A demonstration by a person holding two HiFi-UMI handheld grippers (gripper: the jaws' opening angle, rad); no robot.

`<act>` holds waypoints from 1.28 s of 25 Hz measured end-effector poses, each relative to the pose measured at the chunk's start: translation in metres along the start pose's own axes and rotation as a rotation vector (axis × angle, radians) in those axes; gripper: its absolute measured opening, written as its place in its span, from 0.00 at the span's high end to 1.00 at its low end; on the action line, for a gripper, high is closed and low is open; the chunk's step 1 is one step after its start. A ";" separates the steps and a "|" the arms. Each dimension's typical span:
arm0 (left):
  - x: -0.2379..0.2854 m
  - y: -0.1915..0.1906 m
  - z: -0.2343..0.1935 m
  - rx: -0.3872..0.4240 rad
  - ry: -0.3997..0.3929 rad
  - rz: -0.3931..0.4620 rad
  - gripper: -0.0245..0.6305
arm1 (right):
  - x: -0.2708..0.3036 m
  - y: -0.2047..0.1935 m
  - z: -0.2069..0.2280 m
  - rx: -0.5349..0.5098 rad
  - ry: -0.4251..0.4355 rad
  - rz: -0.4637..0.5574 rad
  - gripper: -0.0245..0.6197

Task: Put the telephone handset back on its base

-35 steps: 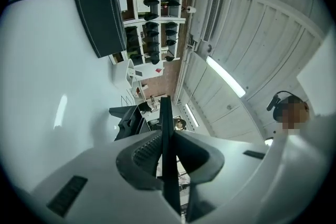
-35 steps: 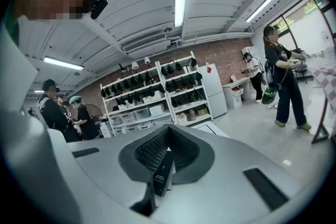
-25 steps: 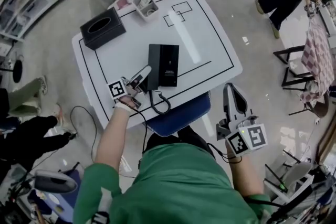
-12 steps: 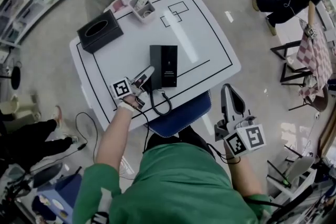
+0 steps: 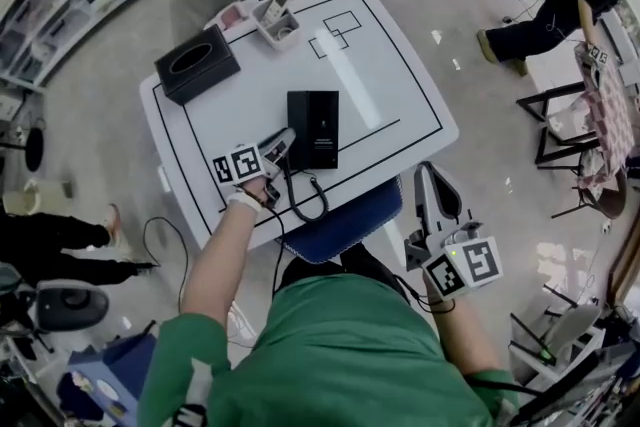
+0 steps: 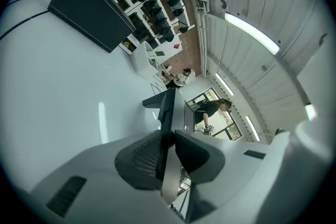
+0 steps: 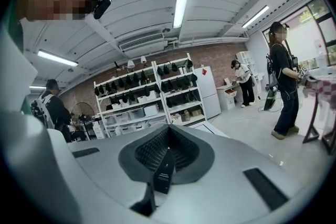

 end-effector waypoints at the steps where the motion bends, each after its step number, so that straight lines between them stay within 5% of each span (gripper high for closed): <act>1: 0.000 0.001 0.000 0.007 0.011 -0.003 0.83 | 0.000 0.001 0.001 0.000 0.001 0.001 0.93; 11: -0.040 0.029 0.033 0.150 0.097 0.078 0.83 | -0.001 0.015 0.009 -0.005 0.032 0.027 0.93; 21: -0.115 0.082 0.126 0.485 0.197 0.266 0.83 | 0.022 0.023 0.004 -0.011 0.116 0.036 0.93; 32: -0.152 0.096 0.226 0.856 0.300 0.325 0.83 | 0.037 0.044 -0.025 -0.064 0.238 0.062 0.93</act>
Point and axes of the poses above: the fingertips, and each gripper's own axes: x forward along the fingers, z to its right, y out of its top, the point moved 2 cm from there along -x, backward along the fingers, and after that the axes turned 10 degrees about x, right-handed, at the moved point
